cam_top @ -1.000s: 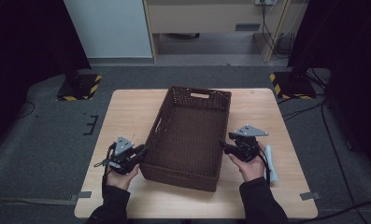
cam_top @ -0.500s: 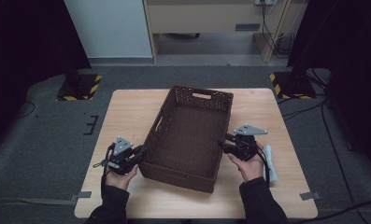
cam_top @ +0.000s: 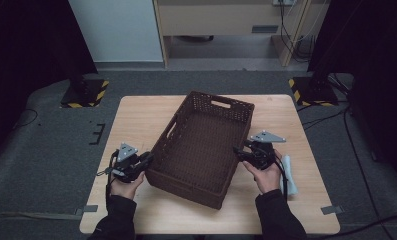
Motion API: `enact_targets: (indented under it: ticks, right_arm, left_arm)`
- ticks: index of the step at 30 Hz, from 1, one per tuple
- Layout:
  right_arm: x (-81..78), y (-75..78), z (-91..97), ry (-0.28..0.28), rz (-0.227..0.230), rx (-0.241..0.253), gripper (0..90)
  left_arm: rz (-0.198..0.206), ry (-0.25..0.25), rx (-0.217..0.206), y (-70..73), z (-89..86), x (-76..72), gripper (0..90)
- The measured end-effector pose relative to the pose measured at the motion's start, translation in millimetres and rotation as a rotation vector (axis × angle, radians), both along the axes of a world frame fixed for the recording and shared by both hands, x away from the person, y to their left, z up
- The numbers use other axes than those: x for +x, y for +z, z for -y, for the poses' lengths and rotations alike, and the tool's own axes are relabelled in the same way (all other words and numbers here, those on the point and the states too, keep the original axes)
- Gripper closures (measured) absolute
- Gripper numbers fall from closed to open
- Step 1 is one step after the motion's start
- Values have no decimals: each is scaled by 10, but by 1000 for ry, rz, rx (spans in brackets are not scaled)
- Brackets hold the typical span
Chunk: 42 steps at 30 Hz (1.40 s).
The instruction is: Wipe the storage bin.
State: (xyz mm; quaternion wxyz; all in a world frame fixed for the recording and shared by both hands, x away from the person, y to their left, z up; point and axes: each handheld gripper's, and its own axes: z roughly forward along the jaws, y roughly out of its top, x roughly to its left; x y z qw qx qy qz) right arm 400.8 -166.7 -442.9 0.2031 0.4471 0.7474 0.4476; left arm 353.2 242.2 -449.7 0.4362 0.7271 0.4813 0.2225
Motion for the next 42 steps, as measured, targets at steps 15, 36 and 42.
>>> enact_targets:
  ticks: [15, 36, 42]
  right_arm:
    - [-103, 110, -16, 25, -39, -28, 506]
    - [-89, 44, 12, 5, -14, -6, 534]
    - [-58, 34, 5, -36, 19, -18, 482]
  left_arm:
    - [-9, 22, 5, -31, -85, 52, 749]
    - [6, 56, -2, 5, -143, 34, 728]
    - [16, 76, 18, 5, -136, 108, 749]
